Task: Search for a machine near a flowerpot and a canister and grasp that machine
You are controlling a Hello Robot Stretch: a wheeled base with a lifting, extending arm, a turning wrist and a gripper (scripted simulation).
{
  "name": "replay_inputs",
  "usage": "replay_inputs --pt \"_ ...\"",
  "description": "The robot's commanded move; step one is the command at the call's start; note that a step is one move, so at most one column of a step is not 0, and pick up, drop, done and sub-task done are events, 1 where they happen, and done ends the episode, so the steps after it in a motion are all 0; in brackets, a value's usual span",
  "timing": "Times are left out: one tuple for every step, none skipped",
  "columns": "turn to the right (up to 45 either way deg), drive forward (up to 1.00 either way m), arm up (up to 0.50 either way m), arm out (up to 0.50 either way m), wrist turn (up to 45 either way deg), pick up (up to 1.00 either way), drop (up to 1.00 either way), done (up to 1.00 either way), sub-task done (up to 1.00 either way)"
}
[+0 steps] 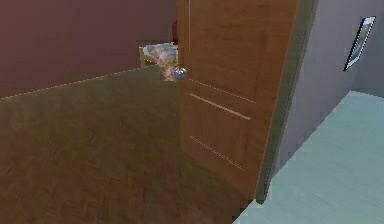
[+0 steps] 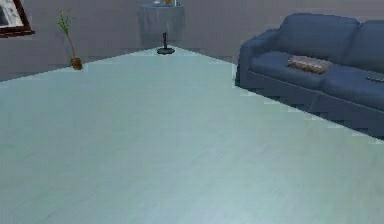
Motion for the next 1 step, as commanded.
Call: replay_inputs --pt "3.0 0.00 0.00 0.00 0.0 0.00 0.00 0.00 0.00"
